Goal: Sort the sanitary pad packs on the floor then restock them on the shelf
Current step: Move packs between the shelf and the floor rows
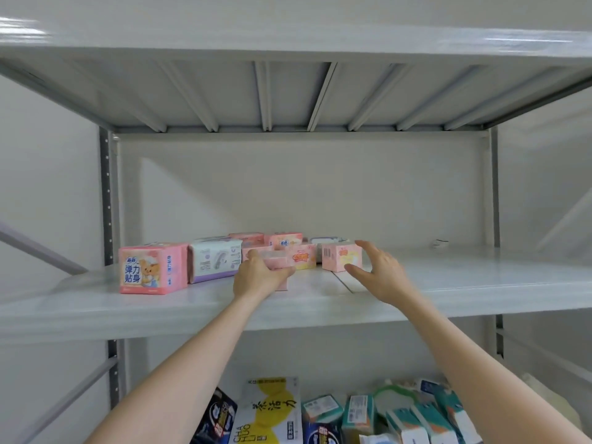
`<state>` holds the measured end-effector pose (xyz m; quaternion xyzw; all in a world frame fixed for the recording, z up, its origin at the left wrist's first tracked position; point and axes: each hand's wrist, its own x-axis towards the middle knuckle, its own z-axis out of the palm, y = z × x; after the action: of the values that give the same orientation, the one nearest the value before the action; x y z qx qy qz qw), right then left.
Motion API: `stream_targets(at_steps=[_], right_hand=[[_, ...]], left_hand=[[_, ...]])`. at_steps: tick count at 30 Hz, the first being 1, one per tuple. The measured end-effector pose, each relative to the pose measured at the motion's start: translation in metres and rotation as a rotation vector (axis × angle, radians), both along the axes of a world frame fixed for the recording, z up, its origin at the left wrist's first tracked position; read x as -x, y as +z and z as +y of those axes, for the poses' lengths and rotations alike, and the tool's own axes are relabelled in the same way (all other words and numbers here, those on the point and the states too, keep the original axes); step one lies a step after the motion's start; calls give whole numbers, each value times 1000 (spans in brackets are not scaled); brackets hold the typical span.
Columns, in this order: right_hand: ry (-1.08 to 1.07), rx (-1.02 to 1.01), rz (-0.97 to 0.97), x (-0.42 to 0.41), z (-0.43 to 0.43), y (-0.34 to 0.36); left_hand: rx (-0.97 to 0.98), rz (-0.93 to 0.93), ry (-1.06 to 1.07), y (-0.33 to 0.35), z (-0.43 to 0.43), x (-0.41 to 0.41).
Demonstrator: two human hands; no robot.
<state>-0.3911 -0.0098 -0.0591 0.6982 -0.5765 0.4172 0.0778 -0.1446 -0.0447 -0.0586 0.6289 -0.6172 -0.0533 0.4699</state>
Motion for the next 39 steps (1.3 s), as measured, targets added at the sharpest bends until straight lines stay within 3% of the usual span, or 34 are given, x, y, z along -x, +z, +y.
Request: stream_targets(at_steps=[17, 21, 26, 32, 39], right_hand=[[178, -402, 51, 44, -185, 62], [194, -441, 176, 37, -204, 56], [217, -409, 197, 36, -205, 56], [325, -518, -38, 40, -183, 58], [328, -428, -291, 33, -146, 46]], left_hand=[[-228, 163, -405, 24, -77, -13], [-220, 230, -395, 22, -78, -23], [-217, 283, -340, 21, -76, -32], [-218, 450, -370, 20, -71, -34], [-156, 506, -341, 16, -59, -33]])
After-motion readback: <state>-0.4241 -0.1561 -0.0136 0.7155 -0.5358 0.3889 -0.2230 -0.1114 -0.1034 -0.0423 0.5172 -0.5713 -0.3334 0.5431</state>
